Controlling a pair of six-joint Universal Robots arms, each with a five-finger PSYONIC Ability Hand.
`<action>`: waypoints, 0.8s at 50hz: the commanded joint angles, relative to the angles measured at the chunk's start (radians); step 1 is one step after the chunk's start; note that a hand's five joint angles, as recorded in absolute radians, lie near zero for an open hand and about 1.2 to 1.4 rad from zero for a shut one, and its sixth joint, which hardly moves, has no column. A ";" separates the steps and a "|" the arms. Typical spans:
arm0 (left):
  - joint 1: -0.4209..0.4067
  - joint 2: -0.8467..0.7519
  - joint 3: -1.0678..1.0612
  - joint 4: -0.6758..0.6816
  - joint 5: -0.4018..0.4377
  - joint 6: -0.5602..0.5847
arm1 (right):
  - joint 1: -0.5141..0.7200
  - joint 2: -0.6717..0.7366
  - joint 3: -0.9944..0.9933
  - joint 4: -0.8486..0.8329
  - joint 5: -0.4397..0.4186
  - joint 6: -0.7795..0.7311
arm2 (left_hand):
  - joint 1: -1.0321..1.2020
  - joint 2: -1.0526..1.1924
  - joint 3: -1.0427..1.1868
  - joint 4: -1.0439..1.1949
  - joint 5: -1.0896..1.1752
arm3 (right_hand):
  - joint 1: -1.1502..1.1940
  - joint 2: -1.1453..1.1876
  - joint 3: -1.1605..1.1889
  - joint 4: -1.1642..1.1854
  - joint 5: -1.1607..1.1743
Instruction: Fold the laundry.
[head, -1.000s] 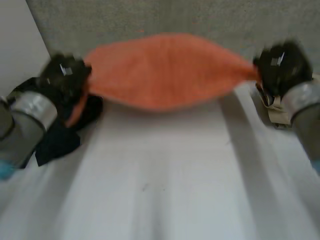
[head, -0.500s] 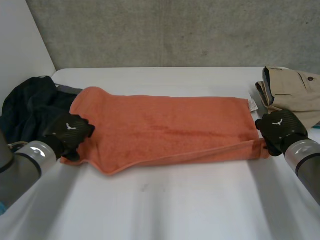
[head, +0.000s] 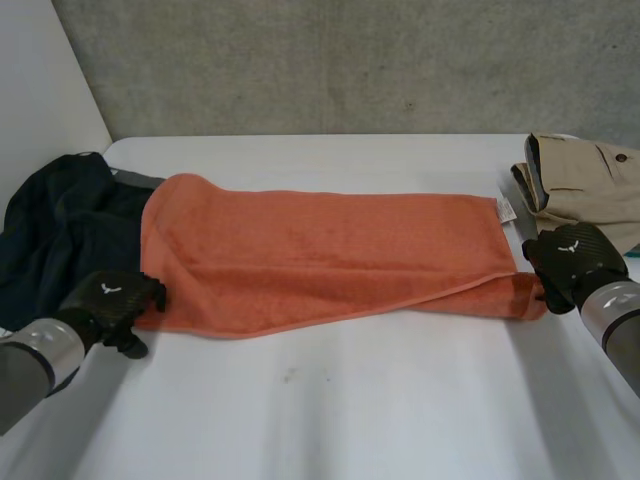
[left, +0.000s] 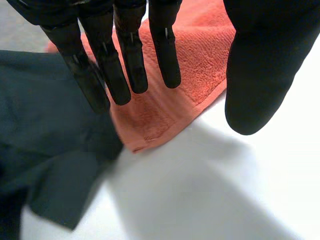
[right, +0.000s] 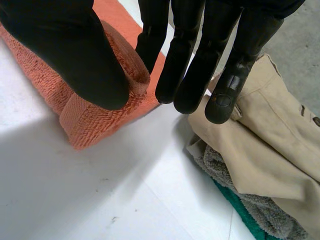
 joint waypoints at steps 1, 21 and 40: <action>-0.028 -0.108 0.097 0.045 0.022 0.004 | -0.001 0.000 0.007 0.000 -0.012 0.000 | 0.071 0.075 0.076 0.076 0.083 | 0.413 0.224 0.212 0.203 0.233; -0.079 -0.254 0.224 0.094 -0.027 0.038 | 0.007 0.017 0.023 0.000 -0.021 -0.011 | 0.282 0.287 0.287 0.288 0.294 | 0.413 0.224 0.212 0.203 0.233; -0.143 -0.367 0.412 0.081 -0.084 0.078 | 0.007 0.029 0.023 0.000 -0.023 -0.014 | 0.426 0.431 0.431 0.432 0.438 | 0.413 0.224 0.212 0.203 0.233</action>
